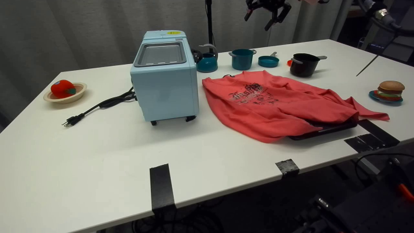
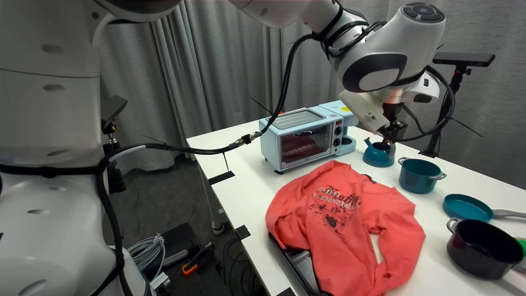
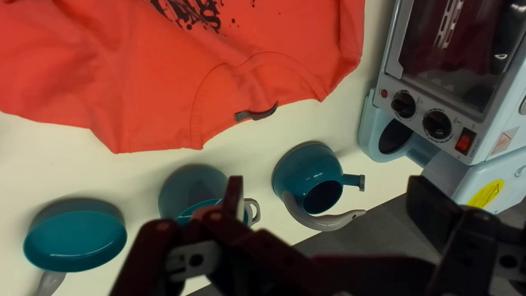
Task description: Fold the shirt
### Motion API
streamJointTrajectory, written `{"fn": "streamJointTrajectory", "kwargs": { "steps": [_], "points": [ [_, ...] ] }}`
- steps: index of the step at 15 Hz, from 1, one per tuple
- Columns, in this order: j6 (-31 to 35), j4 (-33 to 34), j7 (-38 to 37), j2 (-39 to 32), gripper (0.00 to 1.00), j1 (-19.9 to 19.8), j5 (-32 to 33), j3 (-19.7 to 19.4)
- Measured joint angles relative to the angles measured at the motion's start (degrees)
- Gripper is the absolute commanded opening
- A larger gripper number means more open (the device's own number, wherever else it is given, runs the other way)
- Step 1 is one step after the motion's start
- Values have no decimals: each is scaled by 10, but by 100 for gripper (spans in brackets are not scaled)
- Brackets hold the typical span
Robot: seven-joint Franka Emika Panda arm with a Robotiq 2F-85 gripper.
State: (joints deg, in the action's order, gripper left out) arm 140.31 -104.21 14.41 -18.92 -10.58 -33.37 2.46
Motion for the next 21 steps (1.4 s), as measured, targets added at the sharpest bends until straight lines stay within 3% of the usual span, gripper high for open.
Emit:
{"fn": "streamJointTrajectory", "kwargs": {
  "steps": [8,13,21],
  "points": [
    [0,9,-1,-11,100,0,5,-3],
    [-10,26,-30,-29,100,0,79,-30],
    [-147,42,-54,-15,100,-16,187,-93]
  ]
}}
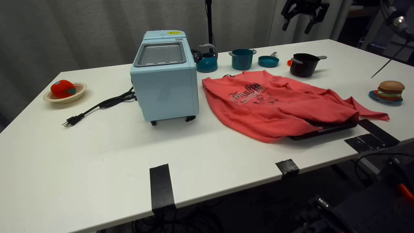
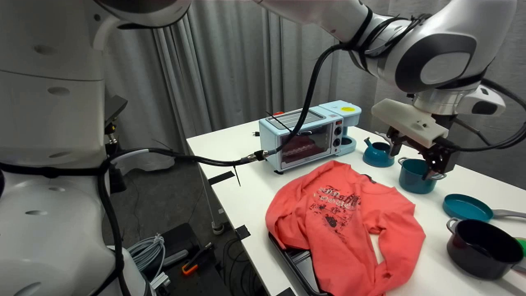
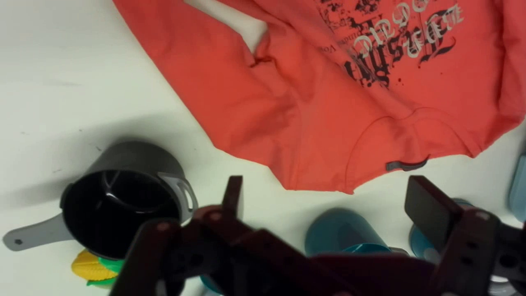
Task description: Fold the shirt
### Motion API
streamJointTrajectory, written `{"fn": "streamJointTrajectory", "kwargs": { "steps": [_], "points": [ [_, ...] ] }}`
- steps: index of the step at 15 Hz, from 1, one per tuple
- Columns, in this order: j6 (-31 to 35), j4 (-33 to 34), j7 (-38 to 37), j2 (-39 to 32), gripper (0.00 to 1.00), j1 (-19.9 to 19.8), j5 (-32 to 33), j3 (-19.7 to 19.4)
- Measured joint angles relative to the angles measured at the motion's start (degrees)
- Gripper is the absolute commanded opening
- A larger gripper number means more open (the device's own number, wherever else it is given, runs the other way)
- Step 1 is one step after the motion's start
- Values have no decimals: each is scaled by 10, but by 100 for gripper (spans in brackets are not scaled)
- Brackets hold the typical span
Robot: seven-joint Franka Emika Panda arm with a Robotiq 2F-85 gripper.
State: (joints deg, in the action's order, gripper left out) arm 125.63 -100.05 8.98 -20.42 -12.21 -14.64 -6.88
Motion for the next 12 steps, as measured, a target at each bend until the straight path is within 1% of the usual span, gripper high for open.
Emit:
{"fn": "streamJointTrajectory", "kwargs": {
  "steps": [3,8,12],
  "points": [
    [-40,-4,1,8,100,-10,28,-16],
    [-43,-28,23,15,100,-29,38,-24],
    [-43,-31,24,17,100,-30,38,-24]
  ]
}}
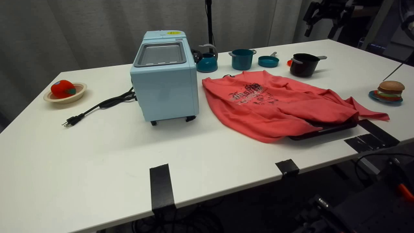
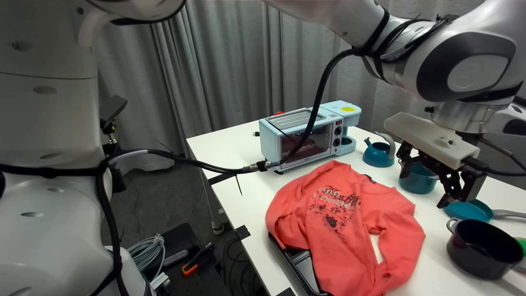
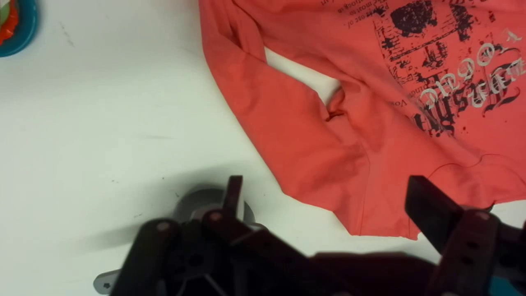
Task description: Fold the shirt
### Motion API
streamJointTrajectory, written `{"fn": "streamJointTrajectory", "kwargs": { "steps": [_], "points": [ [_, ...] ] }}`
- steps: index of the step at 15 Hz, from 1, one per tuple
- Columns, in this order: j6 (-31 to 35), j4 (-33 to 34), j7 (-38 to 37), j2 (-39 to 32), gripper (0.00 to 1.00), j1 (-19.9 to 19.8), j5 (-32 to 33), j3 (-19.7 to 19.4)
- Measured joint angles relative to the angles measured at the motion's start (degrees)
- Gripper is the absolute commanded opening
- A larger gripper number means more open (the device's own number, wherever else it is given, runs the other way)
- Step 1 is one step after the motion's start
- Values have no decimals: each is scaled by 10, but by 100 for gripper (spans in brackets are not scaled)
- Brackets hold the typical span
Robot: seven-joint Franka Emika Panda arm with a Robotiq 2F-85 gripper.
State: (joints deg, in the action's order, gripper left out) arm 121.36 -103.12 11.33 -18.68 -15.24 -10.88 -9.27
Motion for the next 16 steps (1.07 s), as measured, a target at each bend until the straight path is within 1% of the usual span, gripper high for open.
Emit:
{"fn": "streamJointTrajectory", "kwargs": {
  "steps": [7,11,16],
  "points": [
    [4,-7,0,-4,100,-3,0,-1],
    [5,-22,7,-10,100,-24,0,-8],
    [4,-51,34,-31,100,-52,-1,-17]
  ]
}}
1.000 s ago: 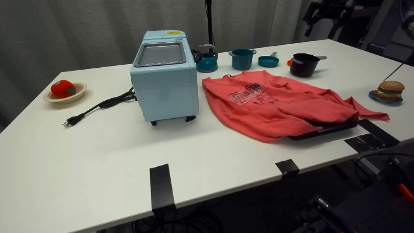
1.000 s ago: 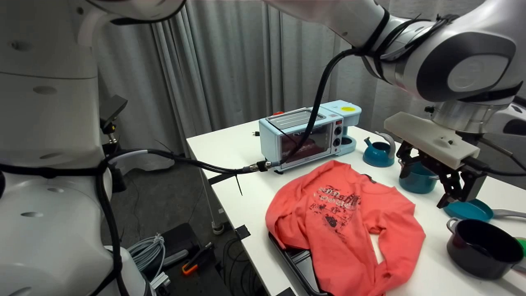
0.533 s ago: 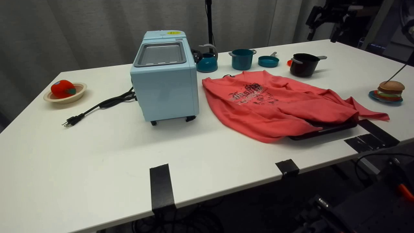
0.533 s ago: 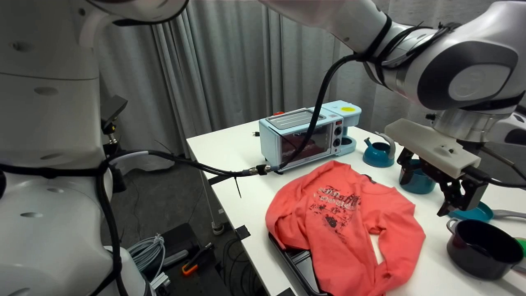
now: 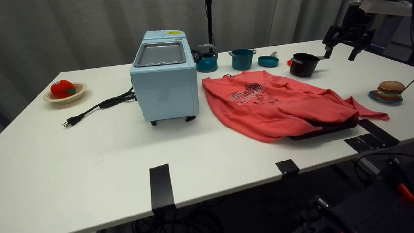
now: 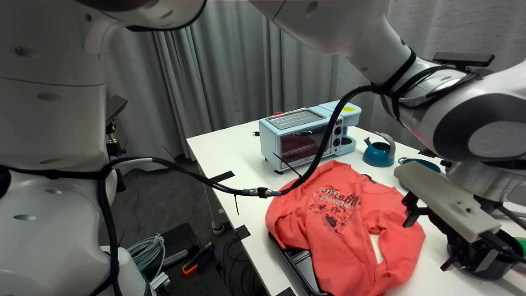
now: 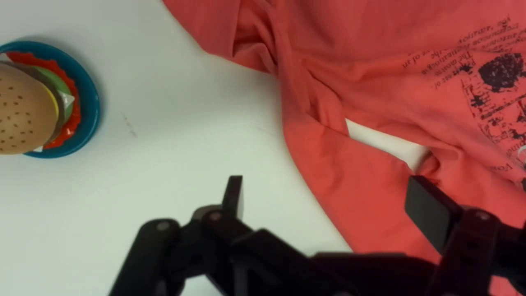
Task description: Fold the shirt
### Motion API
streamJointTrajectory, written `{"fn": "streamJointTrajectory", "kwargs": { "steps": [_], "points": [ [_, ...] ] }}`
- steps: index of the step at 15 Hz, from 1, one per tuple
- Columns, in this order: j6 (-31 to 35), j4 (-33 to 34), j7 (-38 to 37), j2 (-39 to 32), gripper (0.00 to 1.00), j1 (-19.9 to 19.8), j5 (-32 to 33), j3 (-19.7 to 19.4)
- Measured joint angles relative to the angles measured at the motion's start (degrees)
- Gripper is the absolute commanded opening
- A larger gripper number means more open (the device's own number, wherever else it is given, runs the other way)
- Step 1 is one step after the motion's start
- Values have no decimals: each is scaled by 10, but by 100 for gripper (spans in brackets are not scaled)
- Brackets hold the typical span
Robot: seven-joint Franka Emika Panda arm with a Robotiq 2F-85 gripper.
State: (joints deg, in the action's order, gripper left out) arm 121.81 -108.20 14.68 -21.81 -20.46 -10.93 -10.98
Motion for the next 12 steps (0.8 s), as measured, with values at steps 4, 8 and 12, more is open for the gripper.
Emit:
{"fn": "streamJointTrajectory", "kwargs": {
  "steps": [4,8,12],
  "points": [
    [2,-22,25,-25,100,-10,0,-2],
    [25,-35,44,-56,100,-10,0,2],
    [65,-42,57,-85,99,-10,0,17]
  ]
}}
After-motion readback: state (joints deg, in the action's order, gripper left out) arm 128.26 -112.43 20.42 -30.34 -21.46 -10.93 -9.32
